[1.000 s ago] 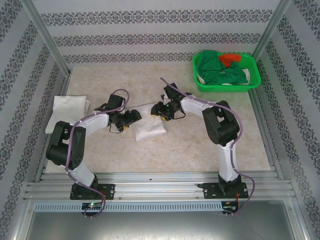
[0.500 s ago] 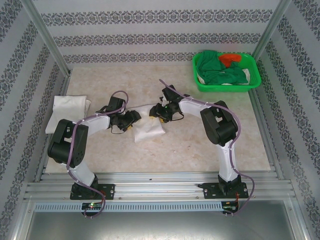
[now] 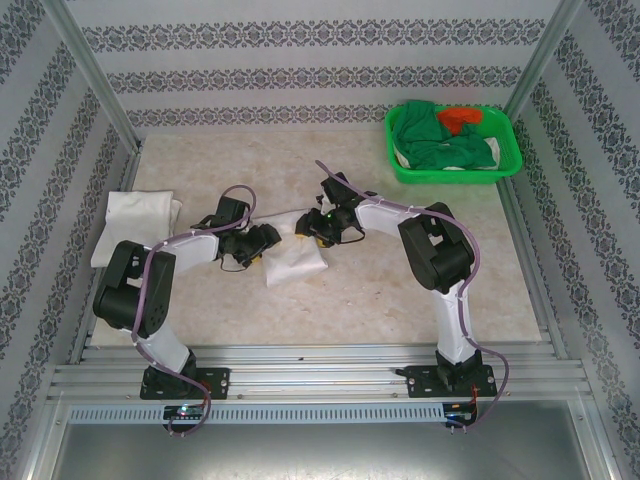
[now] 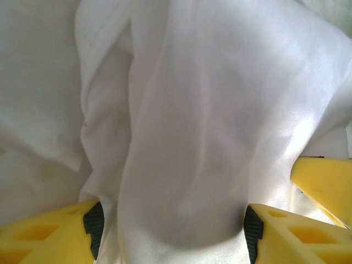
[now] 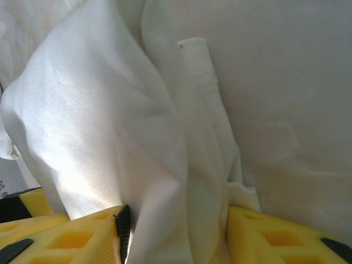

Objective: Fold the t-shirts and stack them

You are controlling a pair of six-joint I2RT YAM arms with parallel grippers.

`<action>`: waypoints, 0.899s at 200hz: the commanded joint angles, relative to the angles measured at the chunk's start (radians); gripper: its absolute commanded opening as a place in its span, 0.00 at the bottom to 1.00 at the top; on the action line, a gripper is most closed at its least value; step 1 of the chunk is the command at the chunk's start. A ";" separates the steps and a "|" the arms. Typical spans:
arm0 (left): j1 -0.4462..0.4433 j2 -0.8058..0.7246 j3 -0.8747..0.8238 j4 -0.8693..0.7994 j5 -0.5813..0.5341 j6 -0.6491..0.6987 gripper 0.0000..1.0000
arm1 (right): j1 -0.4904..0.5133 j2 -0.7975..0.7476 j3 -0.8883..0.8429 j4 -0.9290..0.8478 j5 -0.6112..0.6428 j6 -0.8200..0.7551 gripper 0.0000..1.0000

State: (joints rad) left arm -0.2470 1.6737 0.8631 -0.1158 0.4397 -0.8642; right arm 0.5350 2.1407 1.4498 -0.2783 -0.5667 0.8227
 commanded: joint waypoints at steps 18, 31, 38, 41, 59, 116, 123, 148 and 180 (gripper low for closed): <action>-0.011 0.068 0.017 -0.004 0.037 0.009 0.67 | 0.021 0.017 0.004 -0.014 0.001 0.018 0.49; -0.023 0.094 0.027 0.003 0.042 0.006 0.64 | 0.022 0.018 0.012 -0.019 -0.002 0.016 0.49; -0.028 0.107 0.029 0.015 0.050 0.002 0.62 | 0.023 0.020 0.015 -0.021 -0.002 0.016 0.49; -0.030 0.112 0.031 0.022 0.054 -0.001 0.61 | 0.023 0.022 0.016 -0.022 -0.002 0.016 0.49; -0.038 0.144 0.039 0.064 0.079 -0.020 0.57 | 0.023 0.022 0.023 -0.023 -0.005 0.016 0.49; -0.042 0.206 0.103 0.074 0.098 0.005 0.05 | 0.014 0.024 0.037 -0.035 -0.010 0.006 0.49; -0.039 0.208 0.111 0.059 0.099 0.029 0.01 | 0.010 0.020 0.035 -0.036 -0.009 0.006 0.50; -0.023 0.211 0.143 -0.003 0.099 0.121 0.00 | -0.011 -0.012 0.018 -0.018 -0.002 -0.001 0.51; 0.019 0.190 0.197 -0.135 0.080 0.307 0.00 | -0.052 -0.097 -0.031 -0.010 0.044 -0.056 0.73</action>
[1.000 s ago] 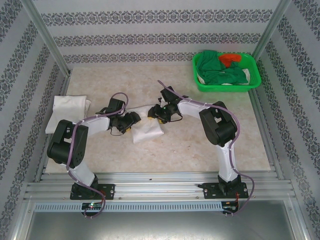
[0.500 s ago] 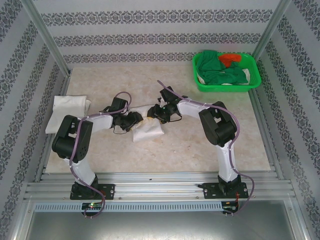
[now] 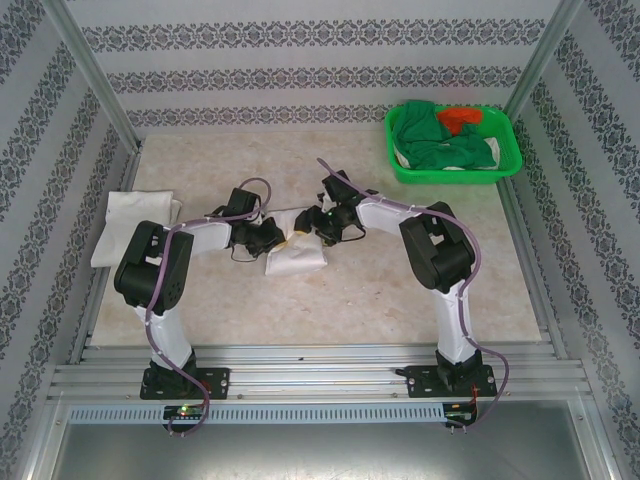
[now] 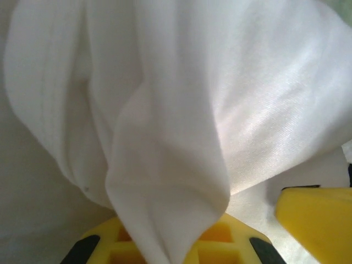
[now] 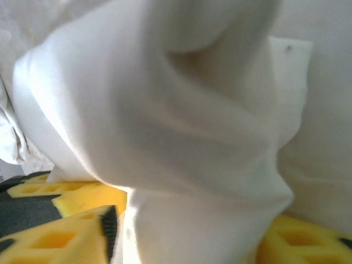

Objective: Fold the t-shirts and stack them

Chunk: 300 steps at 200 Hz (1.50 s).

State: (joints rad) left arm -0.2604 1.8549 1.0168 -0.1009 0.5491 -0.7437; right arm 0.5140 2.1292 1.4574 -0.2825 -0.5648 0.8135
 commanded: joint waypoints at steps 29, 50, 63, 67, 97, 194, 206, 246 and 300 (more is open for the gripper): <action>0.086 -0.039 0.086 -0.278 -0.018 0.432 0.00 | -0.059 -0.155 -0.092 0.015 0.067 -0.093 0.87; 0.135 -0.060 0.135 -0.373 -0.027 0.583 0.00 | -0.060 -0.176 -0.101 0.039 0.047 -0.134 0.90; 0.163 -0.065 0.180 -0.432 -0.056 0.660 0.00 | -0.053 -0.182 -0.103 0.067 0.020 -0.158 0.91; 0.171 -0.065 0.195 -0.453 -0.066 0.683 0.00 | -0.050 -0.184 -0.102 0.076 0.011 -0.166 0.91; 0.229 -0.040 0.336 -0.618 -0.143 0.852 0.00 | -0.022 -0.196 -0.091 0.129 -0.041 -0.226 0.91; 0.464 -0.013 0.561 -0.861 -0.369 1.040 0.00 | 0.032 -0.146 0.063 0.028 -0.113 -0.348 0.91; 0.489 -0.017 0.576 -0.869 -0.381 1.048 0.00 | 0.032 -0.139 0.077 0.016 -0.120 -0.355 0.90; 0.556 -0.020 0.661 -0.926 -0.420 1.104 0.00 | 0.028 -0.106 0.143 -0.060 -0.141 -0.404 0.90; 0.650 -0.002 0.747 -0.953 -0.455 1.150 0.00 | 0.015 -0.078 0.179 -0.089 -0.154 -0.414 0.90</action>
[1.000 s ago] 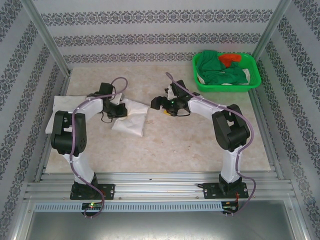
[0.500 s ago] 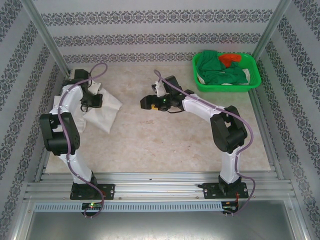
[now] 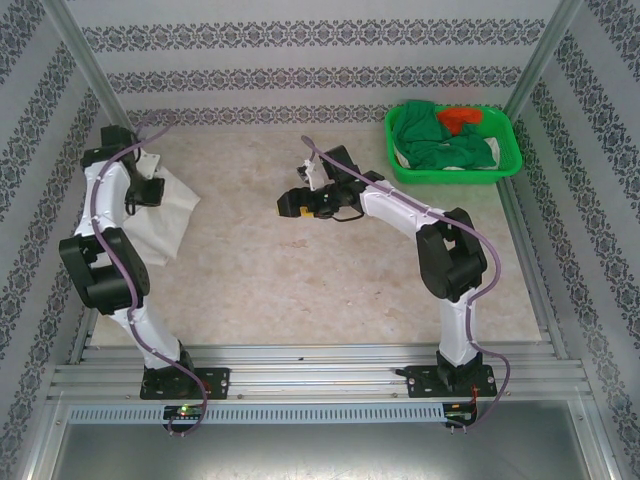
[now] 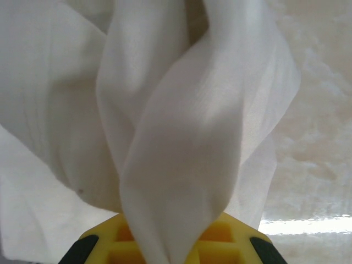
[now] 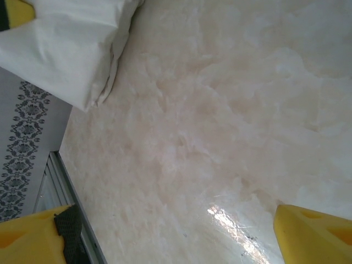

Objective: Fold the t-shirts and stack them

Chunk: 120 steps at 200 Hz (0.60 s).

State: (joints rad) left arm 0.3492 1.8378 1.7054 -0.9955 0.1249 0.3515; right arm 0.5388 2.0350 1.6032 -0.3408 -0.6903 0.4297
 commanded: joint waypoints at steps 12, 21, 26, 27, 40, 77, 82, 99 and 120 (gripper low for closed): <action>0.055 0.024 0.081 -0.066 -0.041 0.065 0.00 | -0.011 0.020 0.035 -0.036 -0.031 -0.031 0.90; 0.066 0.032 0.096 -0.073 -0.051 0.071 0.00 | -0.013 0.022 0.034 -0.038 -0.031 -0.031 0.90; 0.072 0.037 0.106 -0.077 -0.053 0.073 0.00 | -0.013 0.022 0.034 -0.041 -0.031 -0.032 0.90; 0.073 0.038 0.109 -0.078 -0.055 0.073 0.00 | -0.013 0.020 0.034 -0.041 -0.031 -0.034 0.90; 0.086 0.048 0.126 -0.081 -0.062 0.076 0.00 | -0.014 0.020 0.031 -0.045 -0.029 -0.037 0.90; 0.102 0.088 0.131 -0.070 -0.059 0.066 0.00 | -0.018 0.025 0.027 -0.049 -0.026 -0.034 0.90; 0.103 0.094 0.127 -0.067 -0.055 0.062 0.00 | -0.020 0.025 0.029 -0.049 -0.023 -0.033 0.90; 0.104 0.113 0.107 -0.050 -0.044 0.050 0.00 | -0.020 0.027 0.032 -0.048 -0.023 -0.030 0.90; 0.109 0.130 0.080 -0.023 -0.044 0.039 0.00 | -0.020 0.026 0.032 -0.051 -0.020 -0.030 0.90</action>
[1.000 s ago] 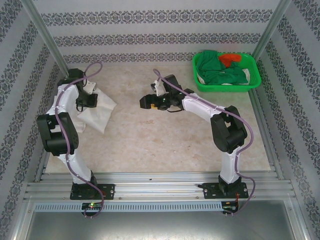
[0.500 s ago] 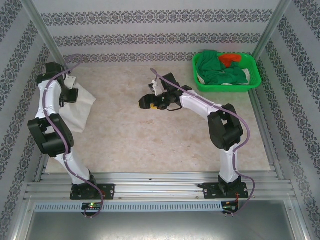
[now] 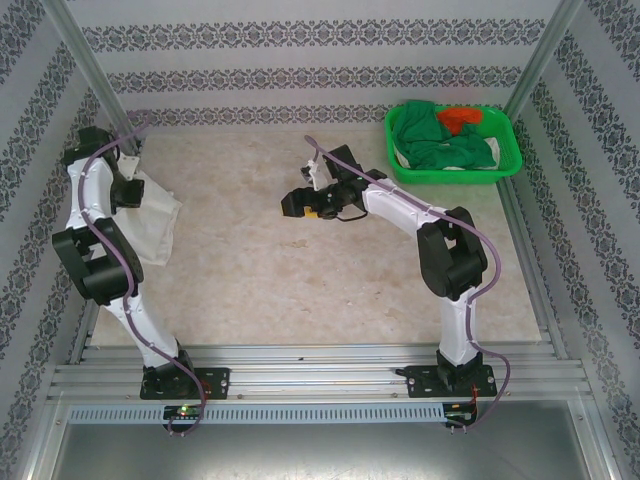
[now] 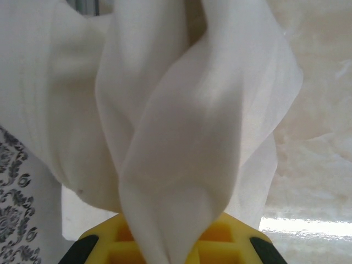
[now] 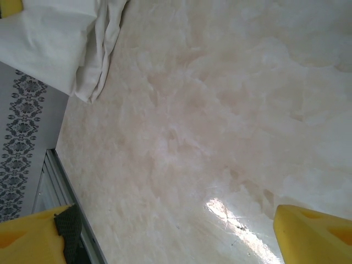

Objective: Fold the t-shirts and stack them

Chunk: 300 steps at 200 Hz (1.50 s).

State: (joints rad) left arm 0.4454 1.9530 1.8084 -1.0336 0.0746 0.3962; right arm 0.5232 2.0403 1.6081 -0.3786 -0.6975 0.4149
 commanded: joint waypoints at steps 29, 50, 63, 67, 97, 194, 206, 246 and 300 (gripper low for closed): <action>0.034 0.030 -0.059 0.055 0.029 -0.031 0.00 | -0.005 0.020 0.020 -0.017 -0.004 -0.011 0.90; 0.051 0.042 -0.075 0.075 0.021 -0.053 0.00 | -0.005 0.018 0.014 -0.017 0.000 -0.006 0.90; 0.057 0.044 -0.092 0.098 -0.008 -0.063 0.00 | -0.003 0.016 0.010 -0.016 0.003 -0.003 0.90; 0.059 0.044 -0.097 0.107 -0.018 -0.064 0.00 | -0.003 0.016 0.009 -0.014 0.003 -0.003 0.90; 0.073 0.049 -0.114 0.129 -0.074 -0.095 0.22 | 0.000 0.011 -0.002 -0.010 0.009 0.002 0.90; 0.058 -0.027 -0.101 0.102 -0.050 -0.407 0.99 | 0.006 -0.031 -0.082 0.046 0.033 0.036 0.90; 0.035 -0.065 -0.128 0.137 -0.066 -0.422 1.00 | 0.007 -0.030 -0.083 0.052 0.033 0.039 0.90; -0.013 -0.125 -0.196 0.228 -0.089 -0.470 1.00 | 0.012 -0.014 -0.074 0.069 0.033 0.051 0.90; -0.015 -0.227 -0.231 0.332 -0.282 -0.466 1.00 | 0.011 -0.027 -0.088 0.069 0.041 0.047 0.90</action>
State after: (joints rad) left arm 0.4267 1.8118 1.5974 -0.7856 -0.0929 -0.0620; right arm 0.5282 2.0422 1.5311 -0.3248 -0.6701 0.4622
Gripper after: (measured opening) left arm 0.999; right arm 0.899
